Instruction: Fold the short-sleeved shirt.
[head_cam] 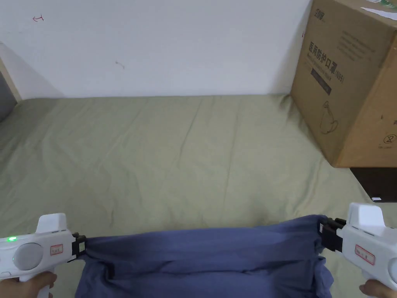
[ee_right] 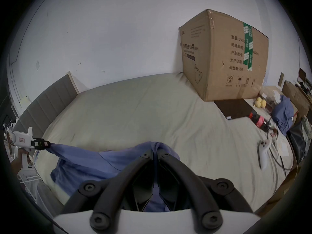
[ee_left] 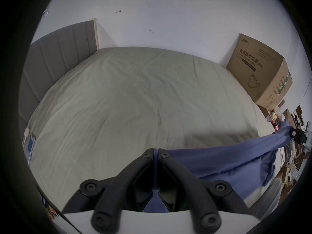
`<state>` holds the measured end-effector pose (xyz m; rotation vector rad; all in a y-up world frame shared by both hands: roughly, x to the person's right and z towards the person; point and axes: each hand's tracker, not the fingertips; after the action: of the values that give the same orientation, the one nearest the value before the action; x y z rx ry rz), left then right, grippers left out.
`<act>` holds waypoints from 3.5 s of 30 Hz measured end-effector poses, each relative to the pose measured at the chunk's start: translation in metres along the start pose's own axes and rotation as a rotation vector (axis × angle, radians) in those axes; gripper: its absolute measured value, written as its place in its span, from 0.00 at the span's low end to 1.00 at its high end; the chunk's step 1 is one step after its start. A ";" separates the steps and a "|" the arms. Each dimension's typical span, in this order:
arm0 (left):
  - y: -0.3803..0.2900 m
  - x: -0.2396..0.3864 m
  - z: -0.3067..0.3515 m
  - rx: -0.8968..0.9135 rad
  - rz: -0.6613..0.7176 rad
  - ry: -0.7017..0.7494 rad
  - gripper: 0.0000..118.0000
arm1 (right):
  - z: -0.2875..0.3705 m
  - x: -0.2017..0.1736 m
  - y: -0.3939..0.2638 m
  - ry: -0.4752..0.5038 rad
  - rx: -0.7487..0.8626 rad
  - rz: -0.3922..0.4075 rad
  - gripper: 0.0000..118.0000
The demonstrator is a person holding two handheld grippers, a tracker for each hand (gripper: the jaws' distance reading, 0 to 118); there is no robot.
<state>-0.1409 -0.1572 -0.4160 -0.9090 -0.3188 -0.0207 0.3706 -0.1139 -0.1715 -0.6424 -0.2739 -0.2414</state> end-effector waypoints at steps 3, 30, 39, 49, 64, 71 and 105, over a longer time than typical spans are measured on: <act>-0.029 0.000 0.006 -0.027 -0.011 0.004 0.01 | 0.009 0.007 -0.032 -0.009 -0.036 -0.020 0.00; -0.080 0.026 0.076 0.122 0.070 -0.015 0.89 | 0.054 -0.028 -0.054 -0.147 0.046 -0.011 0.80; -0.026 0.081 0.157 0.634 0.034 0.007 0.89 | 0.104 -0.096 0.017 -0.202 0.462 0.164 0.80; -0.036 0.116 0.167 0.835 -0.121 0.081 0.13 | 0.107 -0.121 0.021 -0.199 0.534 0.192 0.09; -0.021 0.074 0.134 0.478 -0.020 -0.102 0.00 | 0.097 -0.123 0.021 -0.156 0.517 0.210 0.00; -0.033 -0.010 0.089 0.167 0.210 -0.352 0.00 | 0.086 -0.123 0.019 -0.162 0.485 0.212 0.00; -0.076 -0.071 -0.022 -0.172 0.176 -0.281 0.03 | 0.037 -0.121 0.012 -0.190 0.342 0.223 0.00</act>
<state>-0.2139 -0.2298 -0.3899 -1.1098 -0.5031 0.2469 0.2541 -0.0654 -0.1884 -0.3525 -0.4123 0.0819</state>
